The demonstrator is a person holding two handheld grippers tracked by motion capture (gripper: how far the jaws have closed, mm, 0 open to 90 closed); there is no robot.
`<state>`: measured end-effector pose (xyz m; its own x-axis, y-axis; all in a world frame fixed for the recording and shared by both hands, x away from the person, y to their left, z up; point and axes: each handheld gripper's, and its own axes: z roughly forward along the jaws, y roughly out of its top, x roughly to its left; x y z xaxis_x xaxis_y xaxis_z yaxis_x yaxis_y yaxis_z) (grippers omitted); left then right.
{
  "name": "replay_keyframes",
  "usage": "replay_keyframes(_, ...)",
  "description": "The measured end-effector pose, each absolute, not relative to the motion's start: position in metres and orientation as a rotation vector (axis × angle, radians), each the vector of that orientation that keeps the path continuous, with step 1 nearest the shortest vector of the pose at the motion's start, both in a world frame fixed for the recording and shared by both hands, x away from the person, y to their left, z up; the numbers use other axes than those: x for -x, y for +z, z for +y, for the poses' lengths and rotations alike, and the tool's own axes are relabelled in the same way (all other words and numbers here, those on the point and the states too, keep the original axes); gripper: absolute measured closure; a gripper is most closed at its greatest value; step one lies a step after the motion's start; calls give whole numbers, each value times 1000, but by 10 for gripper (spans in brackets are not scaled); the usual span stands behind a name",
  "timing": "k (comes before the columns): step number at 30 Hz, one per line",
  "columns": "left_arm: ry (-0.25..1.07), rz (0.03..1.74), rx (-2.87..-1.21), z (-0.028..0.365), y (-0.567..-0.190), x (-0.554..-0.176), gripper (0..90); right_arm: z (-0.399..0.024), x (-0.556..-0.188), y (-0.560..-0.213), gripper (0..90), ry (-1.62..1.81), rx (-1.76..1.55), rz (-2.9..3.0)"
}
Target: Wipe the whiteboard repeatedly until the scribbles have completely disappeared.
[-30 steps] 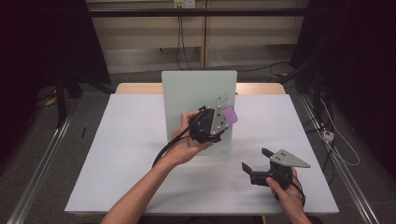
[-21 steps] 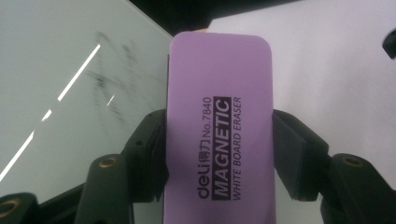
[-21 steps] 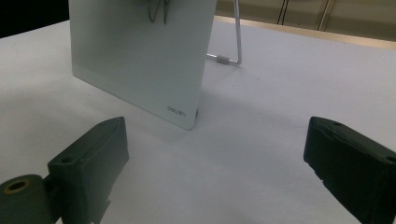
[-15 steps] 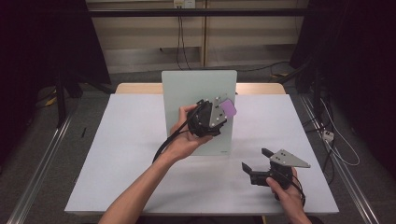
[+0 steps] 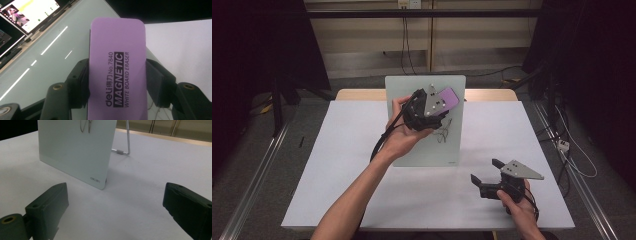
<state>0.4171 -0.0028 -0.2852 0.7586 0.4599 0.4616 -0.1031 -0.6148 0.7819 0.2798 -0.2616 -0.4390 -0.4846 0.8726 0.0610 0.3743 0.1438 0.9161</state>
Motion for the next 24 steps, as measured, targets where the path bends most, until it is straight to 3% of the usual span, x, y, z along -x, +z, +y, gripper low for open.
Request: replay_keyframes(24,737,170,-2226,-24,-342,-396,410,-262,-279,-439,63,1316,-1191,1932)
